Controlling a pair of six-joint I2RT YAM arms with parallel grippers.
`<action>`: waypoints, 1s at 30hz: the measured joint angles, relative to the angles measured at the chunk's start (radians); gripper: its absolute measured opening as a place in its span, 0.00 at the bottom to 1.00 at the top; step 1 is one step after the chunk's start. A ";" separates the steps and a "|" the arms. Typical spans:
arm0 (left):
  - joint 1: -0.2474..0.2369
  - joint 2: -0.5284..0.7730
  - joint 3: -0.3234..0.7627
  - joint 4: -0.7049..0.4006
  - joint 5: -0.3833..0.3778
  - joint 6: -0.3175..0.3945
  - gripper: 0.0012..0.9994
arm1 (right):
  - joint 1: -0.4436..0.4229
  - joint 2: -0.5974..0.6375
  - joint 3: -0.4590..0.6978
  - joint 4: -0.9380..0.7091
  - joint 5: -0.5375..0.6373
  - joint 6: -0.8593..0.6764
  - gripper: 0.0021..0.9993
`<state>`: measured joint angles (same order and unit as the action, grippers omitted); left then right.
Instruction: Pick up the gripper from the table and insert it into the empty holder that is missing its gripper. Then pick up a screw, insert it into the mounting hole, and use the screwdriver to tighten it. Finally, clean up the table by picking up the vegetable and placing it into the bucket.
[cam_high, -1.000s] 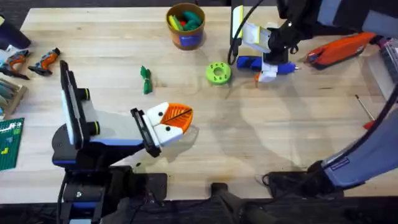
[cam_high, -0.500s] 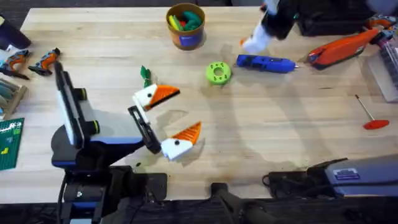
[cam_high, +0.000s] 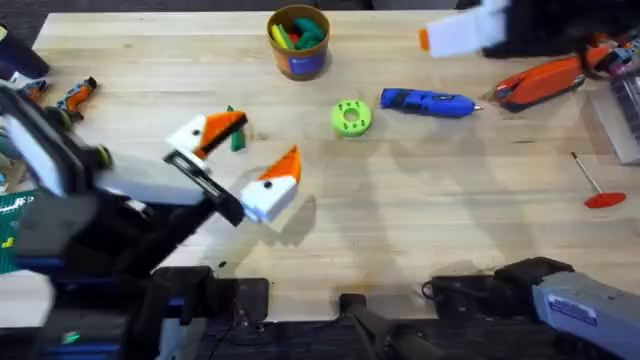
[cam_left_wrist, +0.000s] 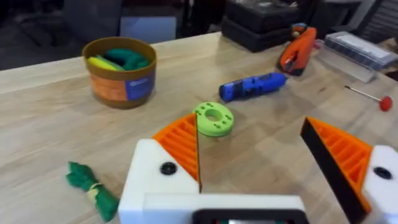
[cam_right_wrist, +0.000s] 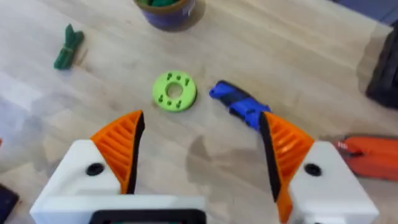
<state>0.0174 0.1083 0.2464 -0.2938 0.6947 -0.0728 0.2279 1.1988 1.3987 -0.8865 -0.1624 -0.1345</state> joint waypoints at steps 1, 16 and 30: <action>0.000 0.032 0.044 -0.036 -0.020 0.013 0.99 | 0.000 -0.023 0.000 -0.031 0.005 0.009 0.98; 0.000 0.702 0.739 -0.606 -0.304 0.167 0.99 | -0.002 -0.339 -0.375 -0.047 0.043 0.145 0.98; 0.000 1.099 0.865 -0.703 -0.434 0.171 0.99 | -0.002 -0.372 -0.452 -0.034 0.046 0.173 0.98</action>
<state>0.0177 1.2069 1.1118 -0.9972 0.2604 0.0986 0.2260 0.8268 0.9466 -0.9207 -0.1165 0.0387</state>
